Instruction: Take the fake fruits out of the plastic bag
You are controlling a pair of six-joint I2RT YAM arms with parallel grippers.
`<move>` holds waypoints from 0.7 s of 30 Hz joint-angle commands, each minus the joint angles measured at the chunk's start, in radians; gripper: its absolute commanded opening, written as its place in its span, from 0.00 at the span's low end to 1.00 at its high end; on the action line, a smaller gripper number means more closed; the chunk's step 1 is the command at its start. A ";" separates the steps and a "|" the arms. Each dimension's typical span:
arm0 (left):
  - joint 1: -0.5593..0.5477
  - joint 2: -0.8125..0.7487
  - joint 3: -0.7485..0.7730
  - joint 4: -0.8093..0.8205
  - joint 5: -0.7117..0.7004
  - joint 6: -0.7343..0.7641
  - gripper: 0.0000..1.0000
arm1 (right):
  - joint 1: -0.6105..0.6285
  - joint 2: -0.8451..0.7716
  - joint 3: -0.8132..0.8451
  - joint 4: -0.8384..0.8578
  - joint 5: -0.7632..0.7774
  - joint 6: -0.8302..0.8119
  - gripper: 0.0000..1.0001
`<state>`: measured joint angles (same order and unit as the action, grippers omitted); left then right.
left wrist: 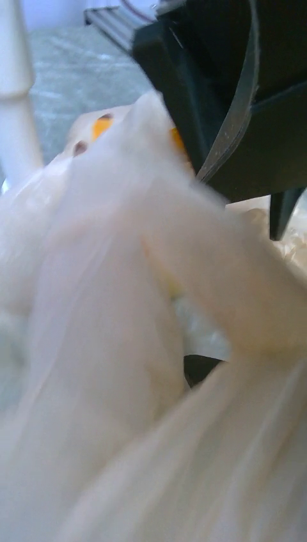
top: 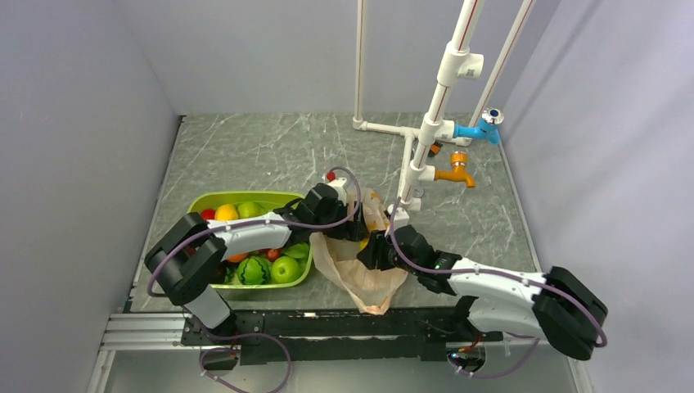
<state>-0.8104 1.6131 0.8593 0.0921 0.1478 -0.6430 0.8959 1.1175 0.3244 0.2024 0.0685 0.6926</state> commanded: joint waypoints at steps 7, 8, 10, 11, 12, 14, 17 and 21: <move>-0.150 -0.206 0.026 -0.056 0.032 0.066 0.94 | 0.003 -0.407 0.015 -0.347 0.066 -0.073 0.74; -0.160 -0.219 0.031 -0.079 0.007 0.067 0.93 | 0.004 -0.449 0.008 -0.368 0.085 -0.066 0.74; -0.176 -0.227 0.042 -0.135 -0.043 0.070 0.89 | 0.005 -0.487 0.012 -0.425 0.158 -0.040 0.73; -0.184 -0.224 0.044 -0.153 -0.065 0.072 0.85 | 0.003 -0.494 0.023 -0.456 0.218 -0.018 0.72; -0.191 -0.217 0.040 -0.153 -0.076 0.072 0.84 | 0.002 -0.493 0.027 -0.482 0.281 0.006 0.72; -0.204 -0.197 0.019 -0.127 -0.093 0.060 0.77 | 0.002 -0.469 0.032 -0.506 0.394 0.042 0.71; -0.224 -0.161 -0.001 -0.054 -0.110 0.055 0.65 | 0.002 -0.403 0.045 -0.510 0.473 0.062 0.72; -0.247 -0.115 0.008 -0.042 -0.144 0.092 0.71 | 0.003 -0.305 0.040 -0.423 0.465 0.053 0.83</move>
<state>-1.0374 1.4677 0.8680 0.0029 0.0551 -0.5858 0.8978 0.7460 0.3363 -0.2684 0.4419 0.7204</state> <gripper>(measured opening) 0.678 0.767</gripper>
